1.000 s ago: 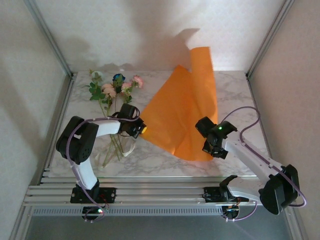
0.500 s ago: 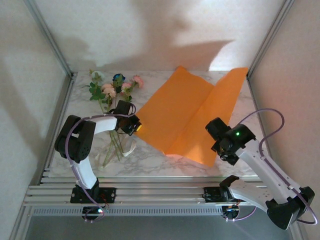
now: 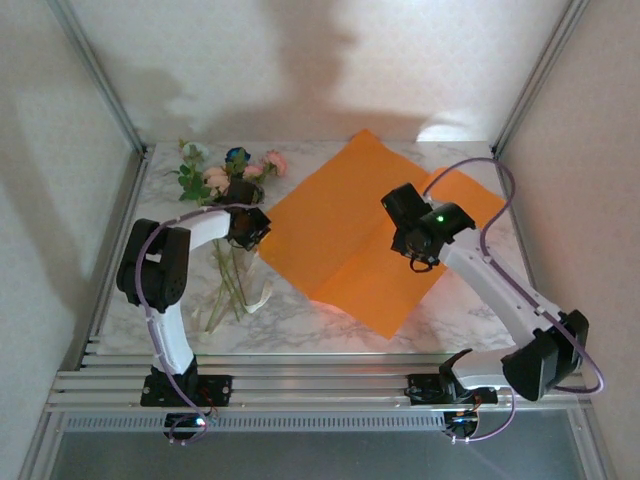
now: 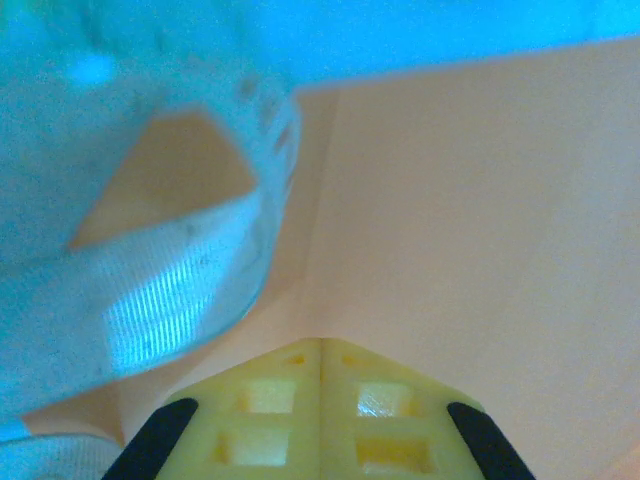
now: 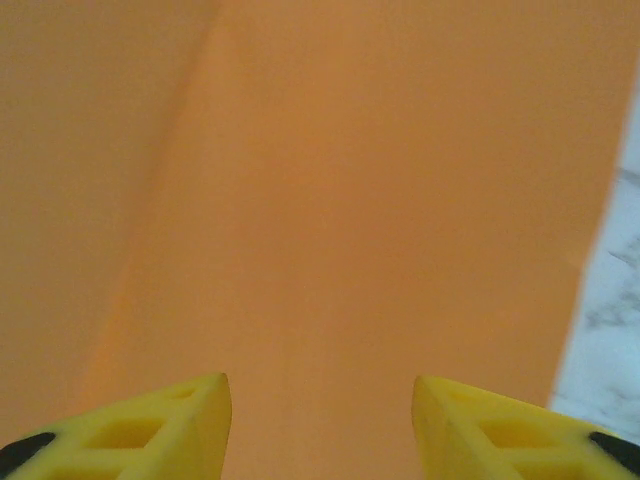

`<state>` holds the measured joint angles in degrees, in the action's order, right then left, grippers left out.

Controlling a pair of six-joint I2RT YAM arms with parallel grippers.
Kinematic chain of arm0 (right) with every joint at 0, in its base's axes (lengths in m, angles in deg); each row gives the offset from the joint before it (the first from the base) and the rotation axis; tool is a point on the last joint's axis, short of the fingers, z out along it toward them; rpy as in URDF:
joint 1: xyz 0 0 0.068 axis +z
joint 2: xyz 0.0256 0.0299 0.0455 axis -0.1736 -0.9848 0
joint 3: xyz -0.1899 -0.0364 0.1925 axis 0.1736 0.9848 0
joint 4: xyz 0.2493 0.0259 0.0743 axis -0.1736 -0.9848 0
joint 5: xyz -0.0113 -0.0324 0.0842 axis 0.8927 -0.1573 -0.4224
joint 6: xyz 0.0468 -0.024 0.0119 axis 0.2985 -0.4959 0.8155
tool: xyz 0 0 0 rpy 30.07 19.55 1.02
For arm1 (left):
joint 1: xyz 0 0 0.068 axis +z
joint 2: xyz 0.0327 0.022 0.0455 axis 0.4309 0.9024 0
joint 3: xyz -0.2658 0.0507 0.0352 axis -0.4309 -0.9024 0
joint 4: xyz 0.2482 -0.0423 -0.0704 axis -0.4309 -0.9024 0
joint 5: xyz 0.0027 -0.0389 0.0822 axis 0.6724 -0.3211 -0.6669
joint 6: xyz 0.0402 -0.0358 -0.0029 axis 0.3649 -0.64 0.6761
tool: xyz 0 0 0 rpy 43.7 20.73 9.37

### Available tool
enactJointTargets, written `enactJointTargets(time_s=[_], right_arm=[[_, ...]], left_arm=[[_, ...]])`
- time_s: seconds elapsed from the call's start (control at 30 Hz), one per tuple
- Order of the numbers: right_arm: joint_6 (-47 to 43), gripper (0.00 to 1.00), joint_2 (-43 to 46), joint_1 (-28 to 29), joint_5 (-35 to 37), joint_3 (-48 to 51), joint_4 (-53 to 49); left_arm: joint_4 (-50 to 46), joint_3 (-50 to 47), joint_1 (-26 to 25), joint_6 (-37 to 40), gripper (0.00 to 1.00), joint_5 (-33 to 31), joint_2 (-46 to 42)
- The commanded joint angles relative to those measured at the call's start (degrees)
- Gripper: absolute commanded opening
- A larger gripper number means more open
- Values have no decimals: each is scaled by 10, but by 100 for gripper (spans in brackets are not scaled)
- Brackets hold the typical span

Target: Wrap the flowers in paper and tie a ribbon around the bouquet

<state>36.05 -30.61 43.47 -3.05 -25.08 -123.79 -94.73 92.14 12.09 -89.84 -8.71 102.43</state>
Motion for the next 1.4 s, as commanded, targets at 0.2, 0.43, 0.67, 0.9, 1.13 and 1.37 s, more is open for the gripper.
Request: enactJointTargets(time_s=[0.2, 0.43, 0.67, 0.9, 1.13, 1.37], right_arm=[[-64, 47, -135, -95, -239, 5, 154], [-83, 46, -264, -155, -242, -2, 153], [-81, 46, -299, -174, -265, 51, 164], [-33, 47, -281, -130, -310, 115, 181], [11, 47, -289, -80, -318, 128, 205], [-1, 47, -325, -69, -304, 82, 185]], left_arm=[[-10, 24, -122, -60, 0, 52, -84], [176, -39, -219, -187, 0, 144, -11], [186, -83, -208, -188, 0, 129, 28], [204, -206, -140, -176, 0, 114, -27], [173, -235, -67, -130, 0, 113, -60], [158, -253, -44, -120, 0, 113, -71]])
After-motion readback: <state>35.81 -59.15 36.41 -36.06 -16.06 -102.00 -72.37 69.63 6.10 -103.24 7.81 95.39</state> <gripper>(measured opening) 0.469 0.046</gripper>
